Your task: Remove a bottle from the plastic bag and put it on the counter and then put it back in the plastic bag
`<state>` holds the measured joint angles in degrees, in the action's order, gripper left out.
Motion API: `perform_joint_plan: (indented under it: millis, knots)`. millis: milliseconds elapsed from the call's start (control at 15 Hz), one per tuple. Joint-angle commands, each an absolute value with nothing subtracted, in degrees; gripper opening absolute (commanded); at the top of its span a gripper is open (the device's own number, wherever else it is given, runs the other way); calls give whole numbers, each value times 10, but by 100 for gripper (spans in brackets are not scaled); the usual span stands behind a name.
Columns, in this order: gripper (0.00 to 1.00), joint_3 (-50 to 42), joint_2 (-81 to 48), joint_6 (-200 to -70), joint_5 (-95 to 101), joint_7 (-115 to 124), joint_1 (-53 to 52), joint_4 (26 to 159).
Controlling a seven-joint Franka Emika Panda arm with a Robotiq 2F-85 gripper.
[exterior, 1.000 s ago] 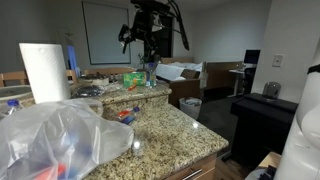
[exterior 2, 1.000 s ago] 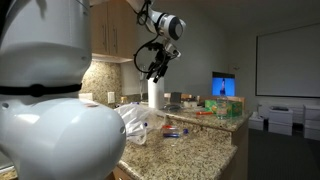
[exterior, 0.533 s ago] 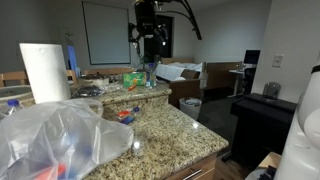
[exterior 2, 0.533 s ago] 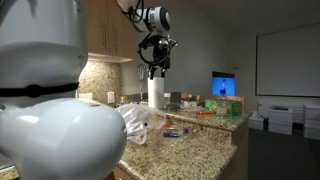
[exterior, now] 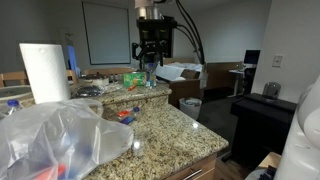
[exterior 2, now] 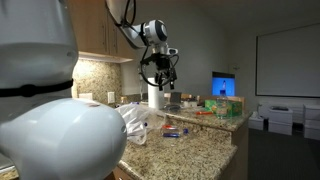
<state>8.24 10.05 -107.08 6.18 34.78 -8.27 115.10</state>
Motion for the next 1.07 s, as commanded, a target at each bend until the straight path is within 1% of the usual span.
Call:
perform_joint_plan:
  millis: [0, 200, 400, 467, 533, 1000]
  knots:
    - [100, 85, 169, -1226, 9, 395, -71, 1296]
    - [100, 85, 202, -1333, -25, 394, -67, 1382]
    - [100, 88, 220, -1383, -40, 378, -65, 1424]
    - [100, 87, 224, -1389, -49, 372, -67, 1430]
    - [100, 96, 195, -1364, -31, 382, -58, 1398]
    - [100, 99, 196, -1366, -31, 382, -56, 1401]
